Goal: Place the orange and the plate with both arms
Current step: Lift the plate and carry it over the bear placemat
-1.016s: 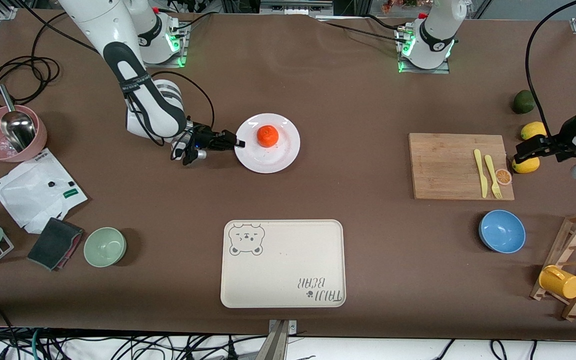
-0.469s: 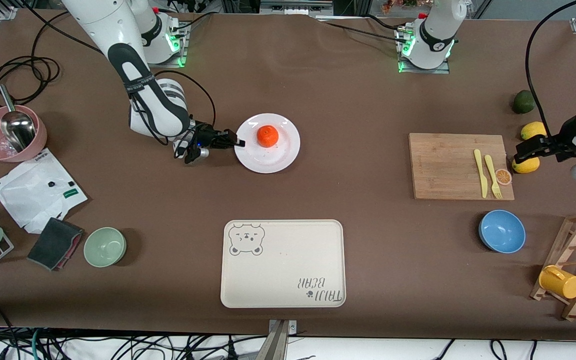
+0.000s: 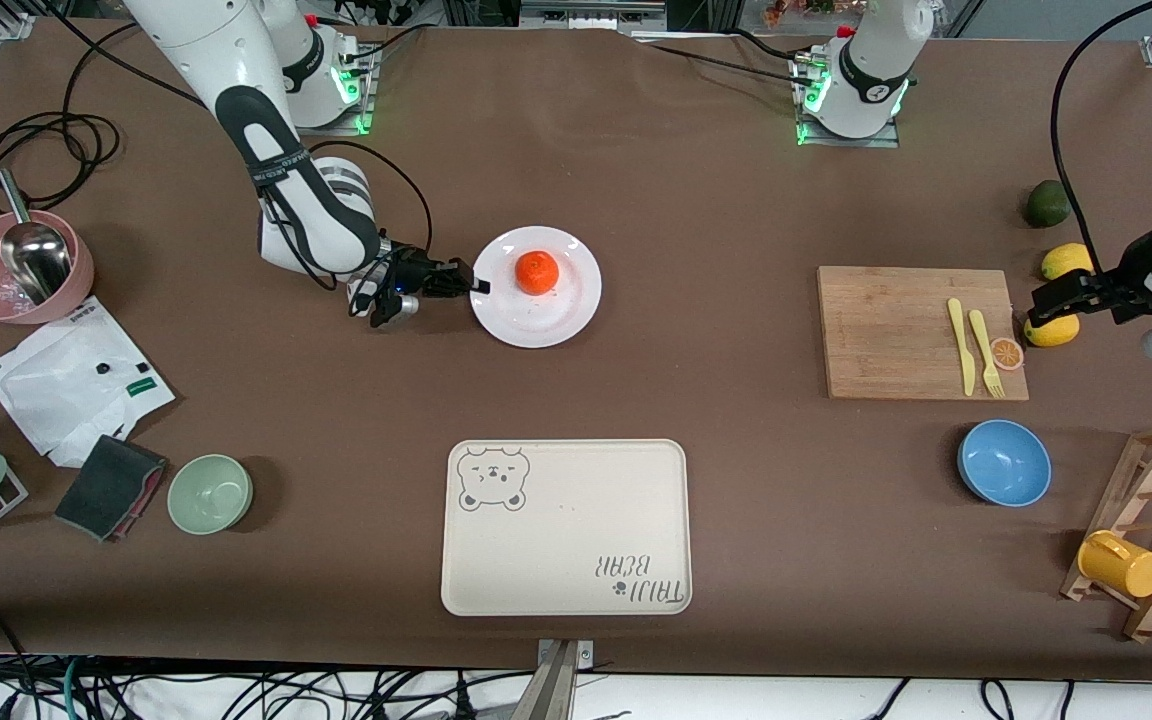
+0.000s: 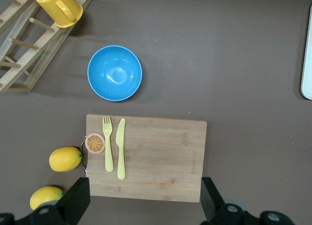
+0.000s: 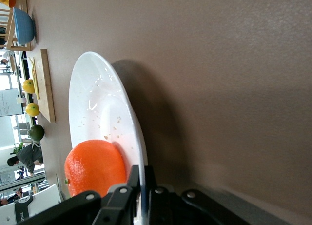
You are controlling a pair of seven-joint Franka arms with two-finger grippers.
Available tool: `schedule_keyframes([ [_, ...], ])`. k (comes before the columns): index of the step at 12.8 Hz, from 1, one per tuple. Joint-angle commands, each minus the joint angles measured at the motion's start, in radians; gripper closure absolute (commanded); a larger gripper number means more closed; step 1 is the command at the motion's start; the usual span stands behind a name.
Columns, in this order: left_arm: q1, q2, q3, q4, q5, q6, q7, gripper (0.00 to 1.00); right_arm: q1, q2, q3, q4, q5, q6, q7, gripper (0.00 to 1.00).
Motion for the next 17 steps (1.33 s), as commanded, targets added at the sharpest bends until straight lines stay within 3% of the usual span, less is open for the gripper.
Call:
schedule_keyframes([
  [1,0.005,0.011,-0.002,0.027,-0.01,-0.01,0.023,0.0,0.004,-0.001,0.004,-0.005,0.024,0.023,-0.019,1.0],
  [5,0.005,0.011,-0.002,0.027,-0.01,-0.01,0.023,0.0,0.001,-0.009,0.003,0.01,0.022,0.017,-0.004,1.0],
  [10,0.005,0.011,-0.002,0.027,-0.01,-0.01,0.023,0.0,-0.002,0.026,0.001,0.159,0.019,0.015,0.135,1.0],
  [14,0.005,0.011,-0.002,0.027,-0.01,-0.01,0.023,0.0,-0.014,0.136,0.0,0.387,0.004,0.015,0.235,1.0],
  [17,0.005,0.011,-0.002,0.027,-0.01,-0.01,0.023,0.0,-0.011,0.305,0.0,0.649,-0.048,0.017,0.345,1.0],
])
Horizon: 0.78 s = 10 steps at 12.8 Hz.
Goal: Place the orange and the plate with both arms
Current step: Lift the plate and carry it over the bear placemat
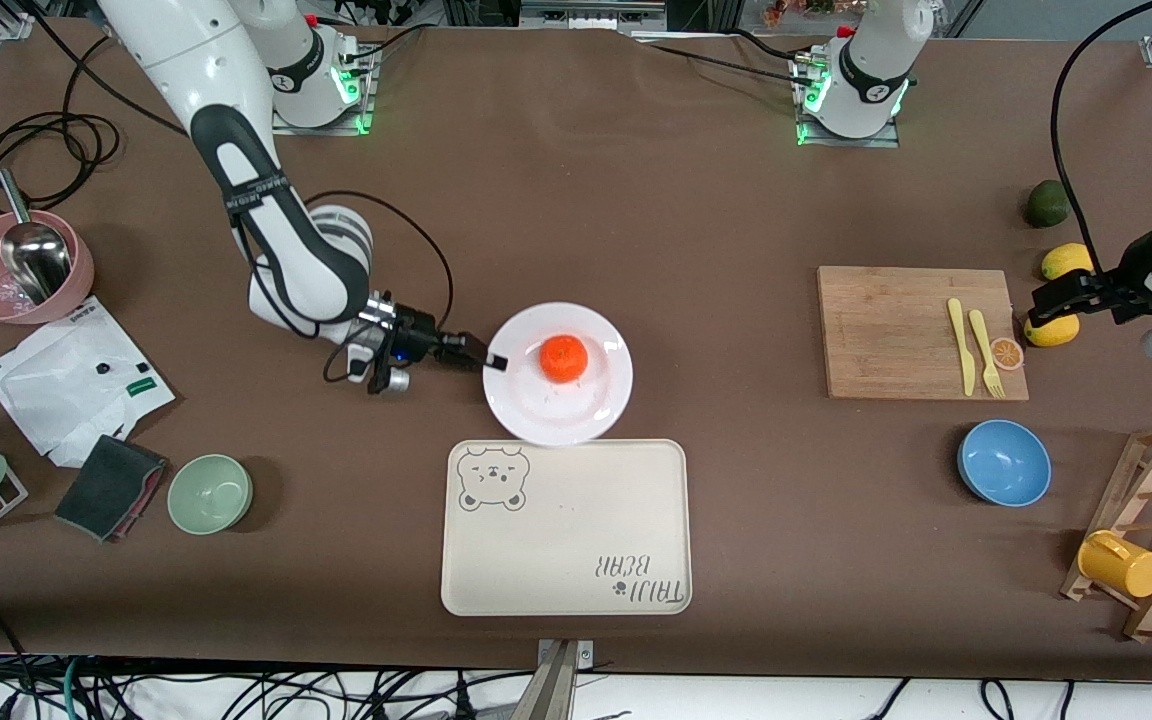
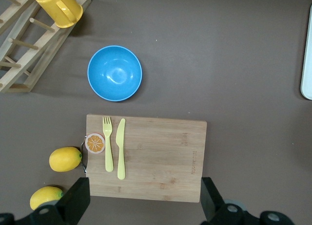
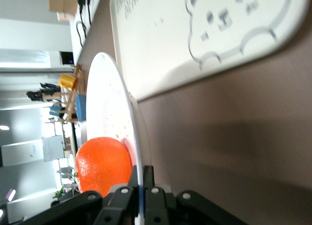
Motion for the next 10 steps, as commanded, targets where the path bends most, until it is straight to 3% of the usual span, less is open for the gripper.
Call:
schedule_keyframes([
  [1,0.005,0.011,-0.002,0.026,-0.01,-0.01,0.023,0.0,-0.001,0.188,0.009,0.277,-0.095,0.007,0.16,1.0],
  [3,0.005,0.011,-0.002,0.026,-0.01,-0.01,0.023,0.0,-0.004,0.28,0.008,0.435,-0.239,0.006,0.323,1.0],
  [5,0.005,0.011,-0.002,0.026,-0.01,-0.01,0.023,0.0,0.001,0.368,0.008,0.583,-0.322,0.004,0.452,1.0],
  [8,0.005,0.011,-0.002,0.026,-0.01,-0.01,0.023,0.0,0.01,0.492,0.006,0.765,-0.364,0.003,0.513,1.0],
  [10,0.005,0.011,-0.002,0.024,-0.01,-0.01,0.023,0.0,0.011,0.549,0.003,0.827,-0.371,0.004,0.511,1.0],
])
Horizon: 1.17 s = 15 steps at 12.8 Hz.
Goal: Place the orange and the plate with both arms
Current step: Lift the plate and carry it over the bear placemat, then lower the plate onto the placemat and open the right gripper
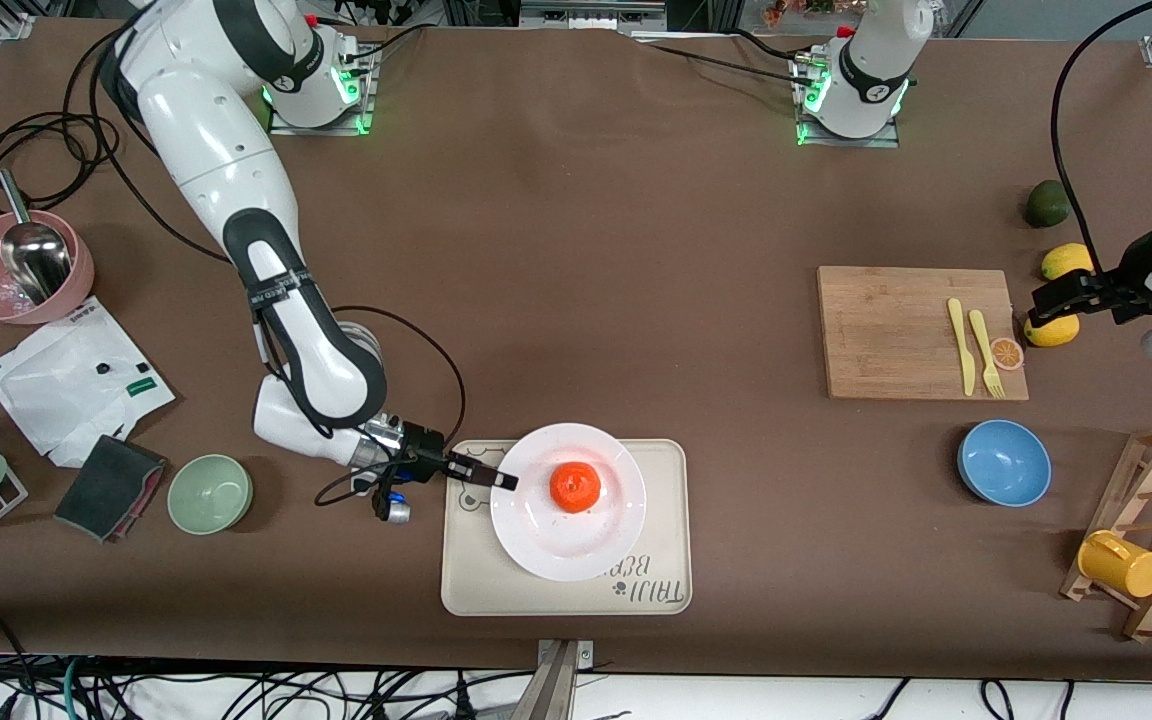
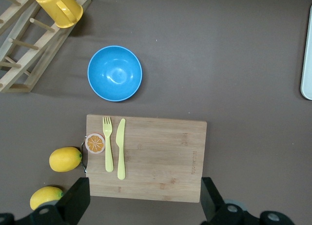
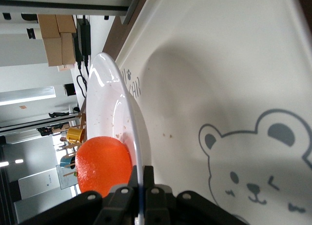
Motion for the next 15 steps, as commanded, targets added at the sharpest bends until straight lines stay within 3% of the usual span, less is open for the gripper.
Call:
schedule_keyframes([
  [1,0.005,0.011,-0.002,0.024,-0.01,-0.01,0.023,0.0,0.007,0.1,-0.005,0.135,-0.027,0.002,0.029,1.0],
  [7,0.005,0.011,-0.002,0.024,-0.01,-0.01,0.023,0.0,0.009,0.103,-0.014,0.13,-0.078,0.003,0.023,1.0],
  [8,0.005,0.011,-0.002,0.024,-0.01,-0.01,0.023,0.0,0.009,0.1,-0.014,0.127,-0.078,0.002,0.023,0.8],
  [9,0.005,0.011,-0.002,0.025,-0.01,-0.01,0.023,0.0,0.007,0.094,-0.014,0.118,-0.078,0.003,0.023,0.67],
  [12,0.005,0.011,-0.002,0.025,-0.01,-0.008,0.023,0.0,0.009,0.066,-0.014,0.073,-0.119,0.009,0.034,0.38],
  [15,0.005,0.011,-0.002,0.024,-0.01,-0.01,0.023,0.0,0.006,-0.008,-0.014,0.0,-0.174,0.012,0.034,0.02],
])
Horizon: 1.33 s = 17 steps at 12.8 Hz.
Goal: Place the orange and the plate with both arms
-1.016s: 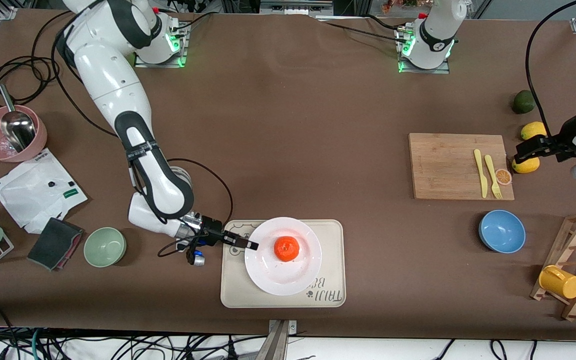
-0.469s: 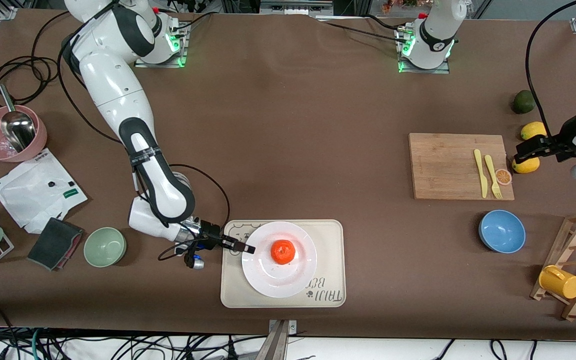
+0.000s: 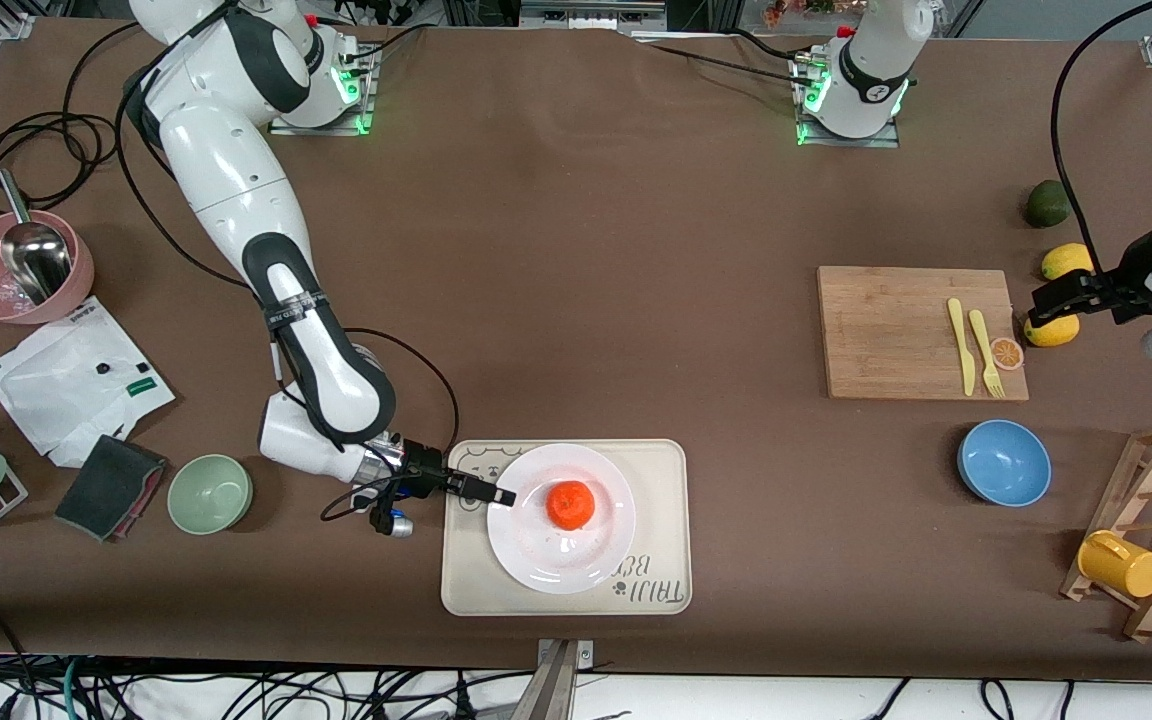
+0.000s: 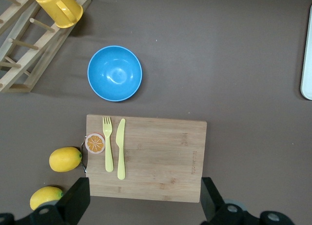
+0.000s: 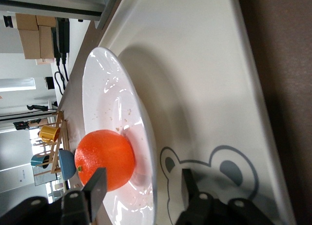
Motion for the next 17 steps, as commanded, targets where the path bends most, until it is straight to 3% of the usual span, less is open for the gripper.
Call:
schedule_keyframes([
  [1,0.005,0.011,-0.002,0.024,-0.01,-0.01,0.023,0.0,-0.002,-0.112,-0.001,-0.121,-0.059,0.014,0.02,0.01],
  [5,0.005,0.011,-0.002,0.025,-0.01,-0.01,0.023,0.0,-0.001,-0.25,-0.036,-0.29,-0.143,0.014,0.019,0.01],
  [10,0.005,0.011,-0.002,0.024,-0.01,-0.01,0.023,0.0,-0.001,-0.488,-0.088,-0.557,-0.347,0.002,0.013,0.01],
  [14,0.005,0.011,-0.002,0.024,-0.01,-0.01,0.023,0.0,0.001,-0.69,-0.142,-0.721,-0.516,-0.081,0.017,0.01],
  [17,0.005,0.011,-0.002,0.024,-0.01,-0.01,0.023,0.0,-0.001,-0.832,-0.205,-0.778,-0.665,-0.222,0.02,0.01],
])
